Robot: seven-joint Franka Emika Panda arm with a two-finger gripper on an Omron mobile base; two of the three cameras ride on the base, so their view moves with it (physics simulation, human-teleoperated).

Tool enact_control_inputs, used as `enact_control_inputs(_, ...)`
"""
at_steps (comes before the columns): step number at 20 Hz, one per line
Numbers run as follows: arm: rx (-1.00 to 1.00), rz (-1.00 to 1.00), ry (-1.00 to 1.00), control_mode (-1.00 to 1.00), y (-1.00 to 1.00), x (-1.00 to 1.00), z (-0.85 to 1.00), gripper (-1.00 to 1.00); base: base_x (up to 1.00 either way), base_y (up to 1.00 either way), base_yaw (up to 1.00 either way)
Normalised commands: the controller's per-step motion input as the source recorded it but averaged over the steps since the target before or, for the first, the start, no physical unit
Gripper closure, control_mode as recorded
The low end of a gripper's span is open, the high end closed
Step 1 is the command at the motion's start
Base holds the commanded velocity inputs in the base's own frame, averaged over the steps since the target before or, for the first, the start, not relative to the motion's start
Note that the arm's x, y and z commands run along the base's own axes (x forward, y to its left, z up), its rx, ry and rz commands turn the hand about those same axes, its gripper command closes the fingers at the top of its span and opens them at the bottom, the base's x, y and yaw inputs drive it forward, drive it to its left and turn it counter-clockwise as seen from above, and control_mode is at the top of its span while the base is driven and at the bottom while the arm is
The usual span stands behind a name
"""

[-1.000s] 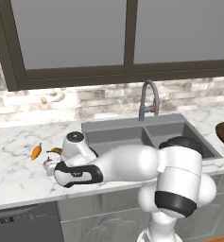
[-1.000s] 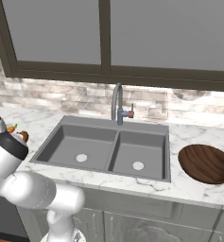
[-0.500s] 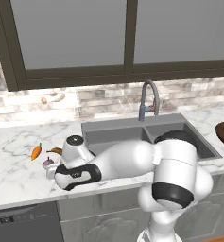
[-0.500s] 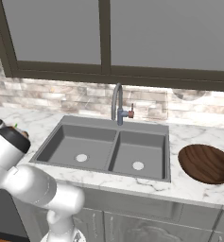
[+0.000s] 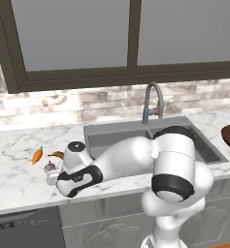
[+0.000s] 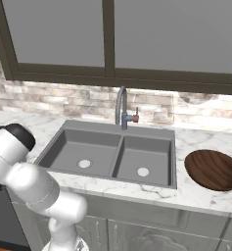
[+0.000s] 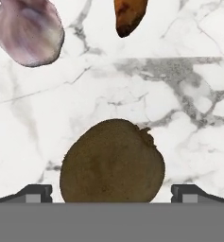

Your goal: There is a mixed pile of frozen fruits and vegetables on the counter. Locate all the frozen vegetables and place the items in a bowl on the counter. Take all the frozen fruits and defrost them in a running sink.

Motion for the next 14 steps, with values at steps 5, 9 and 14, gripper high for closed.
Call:
enact_control_inputs(5,0.0,-0.01,0.01,-1.0,0.09,0.15,-0.07,-1.0,0.0,0.0,0.0)
enact_control_inputs(9,0.0,-0.01,0.0,-1.0,0.04,0.13,-0.09,-1.0,0.0,0.0,0.0)
enact_control_inputs(14,0.0,-0.01,0.01,-1.0,0.07,0.01,-0.14,1.0,0.0,0.0,0.0)
